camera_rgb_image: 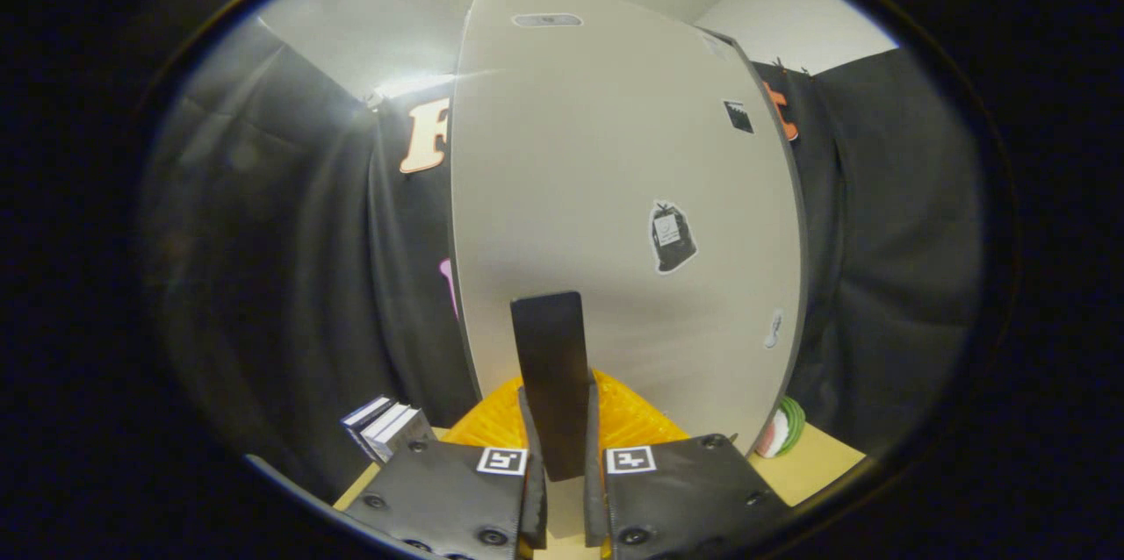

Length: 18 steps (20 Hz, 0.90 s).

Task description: Open the shoe cabinet door, grab the shoes and put them into the shoe cabinet, then close the shoe cabinet door.

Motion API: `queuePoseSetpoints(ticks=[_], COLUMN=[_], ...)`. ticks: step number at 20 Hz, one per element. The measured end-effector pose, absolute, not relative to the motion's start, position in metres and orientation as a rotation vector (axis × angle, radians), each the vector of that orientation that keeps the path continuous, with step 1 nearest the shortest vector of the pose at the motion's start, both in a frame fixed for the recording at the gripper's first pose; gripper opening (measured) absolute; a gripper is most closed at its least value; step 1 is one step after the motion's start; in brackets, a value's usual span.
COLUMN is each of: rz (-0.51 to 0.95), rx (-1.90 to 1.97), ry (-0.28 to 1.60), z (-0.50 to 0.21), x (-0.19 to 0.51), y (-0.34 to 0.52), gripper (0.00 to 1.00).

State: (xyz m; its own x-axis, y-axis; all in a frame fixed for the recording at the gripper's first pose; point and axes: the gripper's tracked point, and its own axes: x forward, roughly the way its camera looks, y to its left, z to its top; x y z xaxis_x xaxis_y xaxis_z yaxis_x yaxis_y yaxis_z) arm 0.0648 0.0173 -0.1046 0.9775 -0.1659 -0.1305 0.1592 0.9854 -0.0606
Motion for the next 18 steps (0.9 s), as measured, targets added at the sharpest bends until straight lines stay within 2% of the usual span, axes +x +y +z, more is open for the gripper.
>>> queuePoseSetpoints(ticks=[5,16,18], rz=[-0.175,-0.065,-0.062], rx=[-0.036,-0.022,-0.013], ry=[0.120,0.148,0.149], z=[-0.100,-0.087,-0.087], x=[0.050,0.011,0.005], y=[0.009,-0.016,-0.022], gripper=[0.18,0.18,0.15])
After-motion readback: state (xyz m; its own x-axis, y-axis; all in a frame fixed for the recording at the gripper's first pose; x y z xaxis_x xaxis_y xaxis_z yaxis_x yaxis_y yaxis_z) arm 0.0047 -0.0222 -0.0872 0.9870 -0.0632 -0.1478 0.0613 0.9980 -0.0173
